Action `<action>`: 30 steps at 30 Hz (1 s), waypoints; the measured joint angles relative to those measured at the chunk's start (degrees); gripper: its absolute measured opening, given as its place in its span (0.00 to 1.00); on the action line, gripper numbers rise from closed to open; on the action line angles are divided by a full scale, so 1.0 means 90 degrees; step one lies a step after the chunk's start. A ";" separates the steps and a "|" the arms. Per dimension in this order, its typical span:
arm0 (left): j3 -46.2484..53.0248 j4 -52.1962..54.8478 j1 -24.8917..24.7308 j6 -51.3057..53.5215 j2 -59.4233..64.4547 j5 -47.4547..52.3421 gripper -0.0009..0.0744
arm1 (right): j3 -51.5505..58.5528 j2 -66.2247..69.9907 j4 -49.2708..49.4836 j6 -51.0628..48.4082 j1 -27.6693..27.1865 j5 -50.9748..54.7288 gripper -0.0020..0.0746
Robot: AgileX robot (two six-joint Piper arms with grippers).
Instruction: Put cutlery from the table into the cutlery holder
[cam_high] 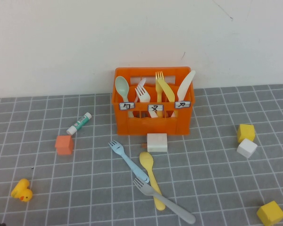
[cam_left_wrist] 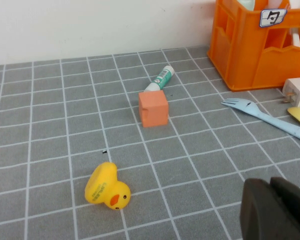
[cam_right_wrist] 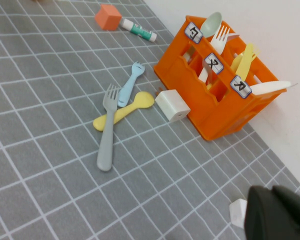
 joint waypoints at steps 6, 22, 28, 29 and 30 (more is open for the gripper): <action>0.0000 0.0000 0.0000 0.0003 0.0000 0.0004 0.01 | 0.0239 -0.0391 -0.0082 0.0000 -0.0214 -0.0066 0.02; 0.0000 0.0000 0.0000 0.0008 0.0000 0.0015 0.01 | 0.1988 -0.0615 -0.2609 0.4493 -0.2801 -0.1811 0.02; -0.0009 0.0000 0.0000 0.0008 0.0000 0.0029 0.01 | 0.2110 -0.0615 -0.2732 0.4684 -0.2801 -0.1965 0.02; -0.0009 0.0000 0.0000 0.0008 0.0000 0.0029 0.01 | 0.2110 -0.0615 -0.2746 0.4684 -0.2801 -0.1976 0.02; -0.0009 0.0000 0.0000 0.0008 0.0000 0.0029 0.01 | 0.2110 -0.0615 -0.2746 0.4695 -0.2801 -0.1976 0.02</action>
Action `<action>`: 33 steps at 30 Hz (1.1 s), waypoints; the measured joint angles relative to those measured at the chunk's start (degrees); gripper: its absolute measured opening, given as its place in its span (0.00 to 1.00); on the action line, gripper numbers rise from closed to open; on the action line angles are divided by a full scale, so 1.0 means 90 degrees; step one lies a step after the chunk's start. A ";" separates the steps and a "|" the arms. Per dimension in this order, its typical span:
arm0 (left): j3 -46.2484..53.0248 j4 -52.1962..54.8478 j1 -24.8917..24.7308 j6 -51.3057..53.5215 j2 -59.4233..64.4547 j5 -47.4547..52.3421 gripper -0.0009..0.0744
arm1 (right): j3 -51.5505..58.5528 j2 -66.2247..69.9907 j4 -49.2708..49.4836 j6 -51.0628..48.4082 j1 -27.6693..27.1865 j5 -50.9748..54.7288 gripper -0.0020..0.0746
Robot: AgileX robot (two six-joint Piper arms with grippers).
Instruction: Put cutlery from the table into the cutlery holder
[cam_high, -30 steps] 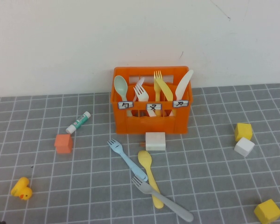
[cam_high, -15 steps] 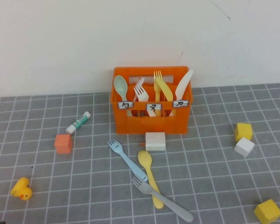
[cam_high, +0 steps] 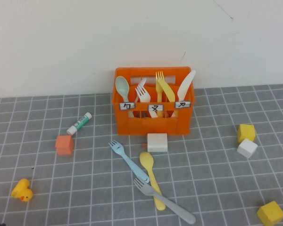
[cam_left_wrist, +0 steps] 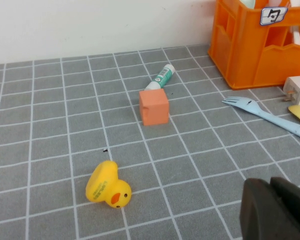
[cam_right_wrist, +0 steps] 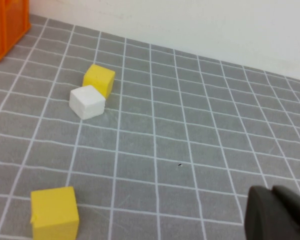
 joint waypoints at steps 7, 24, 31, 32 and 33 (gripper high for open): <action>0.0000 0.0000 0.0000 0.0052 0.0000 0.0003 0.01 | 0.0000 0.0000 -0.0035 0.0014 -0.0005 0.0000 0.02; 0.0000 0.0000 0.0000 0.0092 0.0000 0.0003 0.01 | 0.0005 0.0000 -0.0045 0.0793 -0.0005 -0.0011 0.02; 0.0000 0.0000 0.0000 0.0092 0.0000 0.0003 0.01 | 0.0005 0.0000 -0.0045 0.0793 -0.0005 -0.0011 0.02; 0.0000 0.0000 0.0000 0.0092 0.0000 0.0003 0.01 | 0.0005 0.0000 -0.0045 0.0793 -0.0005 -0.0011 0.02; 0.0000 0.0000 0.0000 0.0092 0.0000 0.0003 0.01 | 0.0005 0.0000 -0.0045 0.0793 -0.0005 -0.0011 0.02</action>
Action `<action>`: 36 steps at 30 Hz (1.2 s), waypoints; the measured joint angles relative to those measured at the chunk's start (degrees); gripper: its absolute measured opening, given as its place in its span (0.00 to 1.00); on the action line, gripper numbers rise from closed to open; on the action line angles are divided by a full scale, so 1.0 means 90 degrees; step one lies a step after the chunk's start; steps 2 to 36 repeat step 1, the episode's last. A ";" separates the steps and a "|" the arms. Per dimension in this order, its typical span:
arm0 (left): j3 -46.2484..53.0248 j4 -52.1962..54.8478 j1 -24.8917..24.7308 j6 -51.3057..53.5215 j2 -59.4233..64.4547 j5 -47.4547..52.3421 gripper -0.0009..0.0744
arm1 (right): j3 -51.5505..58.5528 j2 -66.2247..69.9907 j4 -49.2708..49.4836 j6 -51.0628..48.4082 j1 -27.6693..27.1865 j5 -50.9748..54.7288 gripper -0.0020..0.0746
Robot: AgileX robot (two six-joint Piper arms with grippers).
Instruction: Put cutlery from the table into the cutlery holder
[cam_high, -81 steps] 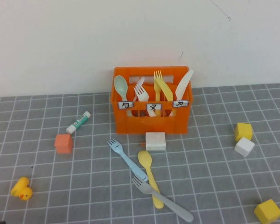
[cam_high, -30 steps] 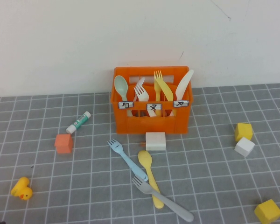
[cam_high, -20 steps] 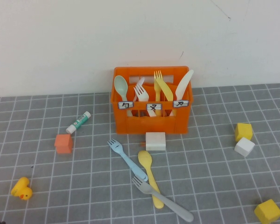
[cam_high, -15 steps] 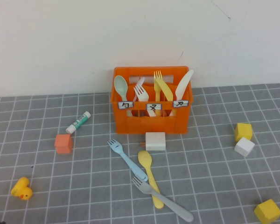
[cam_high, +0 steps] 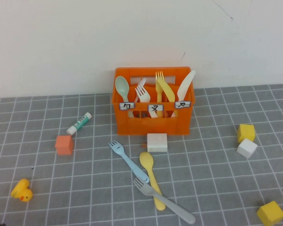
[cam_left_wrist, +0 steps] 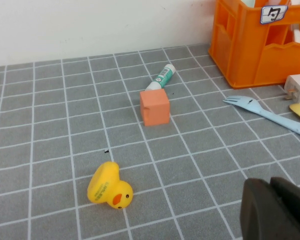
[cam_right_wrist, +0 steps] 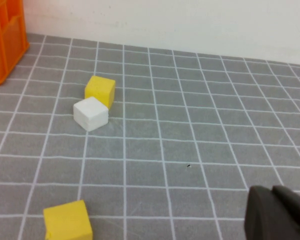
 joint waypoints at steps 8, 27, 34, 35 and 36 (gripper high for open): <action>0.0000 0.0000 0.0000 0.0000 0.0000 0.0000 0.01 | 0.0000 0.0000 0.0000 0.0000 0.0000 0.0000 0.02; 0.0000 0.0000 0.0000 0.0000 0.0000 0.0000 0.01 | 0.0000 0.0000 0.0000 0.0000 0.0000 0.0000 0.02; 0.0000 0.0000 0.0000 0.0000 0.0000 0.0000 0.01 | 0.0000 0.0000 0.0000 0.0000 0.0000 0.0000 0.02; 0.0000 0.0000 0.0000 0.0000 0.0000 0.0000 0.01 | 0.0000 0.0000 0.0000 0.0000 0.0000 0.0000 0.02; 0.0000 0.0000 0.0000 0.0000 0.0000 0.0000 0.01 | 0.0000 0.0000 0.0000 0.0000 0.0000 0.0000 0.02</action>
